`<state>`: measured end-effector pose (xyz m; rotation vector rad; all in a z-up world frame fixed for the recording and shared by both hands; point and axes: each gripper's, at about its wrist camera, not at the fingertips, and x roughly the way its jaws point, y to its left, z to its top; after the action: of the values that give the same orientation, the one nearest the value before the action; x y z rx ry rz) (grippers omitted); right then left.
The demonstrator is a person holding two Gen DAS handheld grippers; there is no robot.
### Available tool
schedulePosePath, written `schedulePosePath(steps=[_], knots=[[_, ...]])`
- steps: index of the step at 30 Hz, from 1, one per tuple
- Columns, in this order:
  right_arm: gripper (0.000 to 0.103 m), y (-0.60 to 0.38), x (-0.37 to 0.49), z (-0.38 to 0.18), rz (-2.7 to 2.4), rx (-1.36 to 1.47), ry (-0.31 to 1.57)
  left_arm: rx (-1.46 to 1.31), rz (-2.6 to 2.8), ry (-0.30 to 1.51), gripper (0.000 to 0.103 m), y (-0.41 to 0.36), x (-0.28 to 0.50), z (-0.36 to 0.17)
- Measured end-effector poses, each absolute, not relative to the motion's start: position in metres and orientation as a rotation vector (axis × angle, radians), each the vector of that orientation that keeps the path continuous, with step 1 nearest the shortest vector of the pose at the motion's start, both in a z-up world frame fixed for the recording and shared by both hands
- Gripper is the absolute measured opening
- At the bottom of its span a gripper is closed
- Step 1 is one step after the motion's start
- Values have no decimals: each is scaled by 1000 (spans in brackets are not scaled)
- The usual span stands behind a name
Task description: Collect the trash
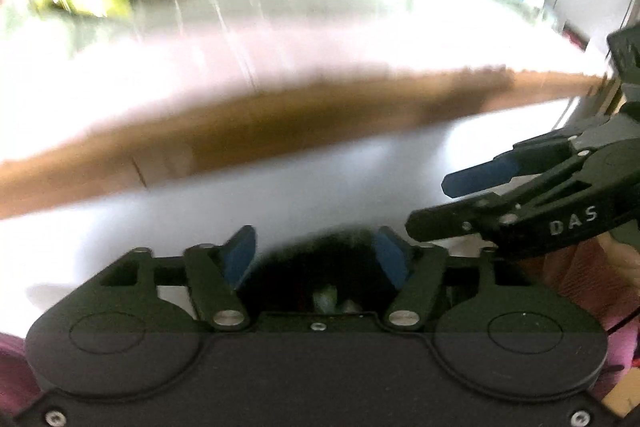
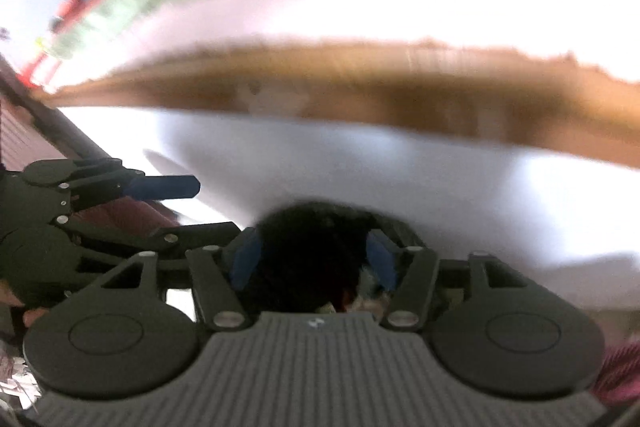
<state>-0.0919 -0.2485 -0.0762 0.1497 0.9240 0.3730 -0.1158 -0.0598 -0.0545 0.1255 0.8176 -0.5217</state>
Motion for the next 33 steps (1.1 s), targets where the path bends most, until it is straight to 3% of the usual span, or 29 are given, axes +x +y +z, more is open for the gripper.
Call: schedulePosePath(steps=[2,8,14,16,21,25,33], knots=[[80,-249,-92,-54,410,132,862,113,-507,732,80,-48,-116,-31],[87,-243,-79,-3,449,60,682,91,-376,549,83,-21,-98,17],[88,-224,-43,16,413,16,580,60,-241,457,70,0,-53,36],[88,-213,-28,18,405,5,561,28,-224,447,65,8,-34,42],[88,-190,5,15,412,-23,548,16,-182,424,64,21,14,48],[90,-169,35,9,422,-14,540,-134,-141,404,84,42,46,48],[92,-140,86,-13,489,-67,554,-300,-170,550,82,63,91,18]])
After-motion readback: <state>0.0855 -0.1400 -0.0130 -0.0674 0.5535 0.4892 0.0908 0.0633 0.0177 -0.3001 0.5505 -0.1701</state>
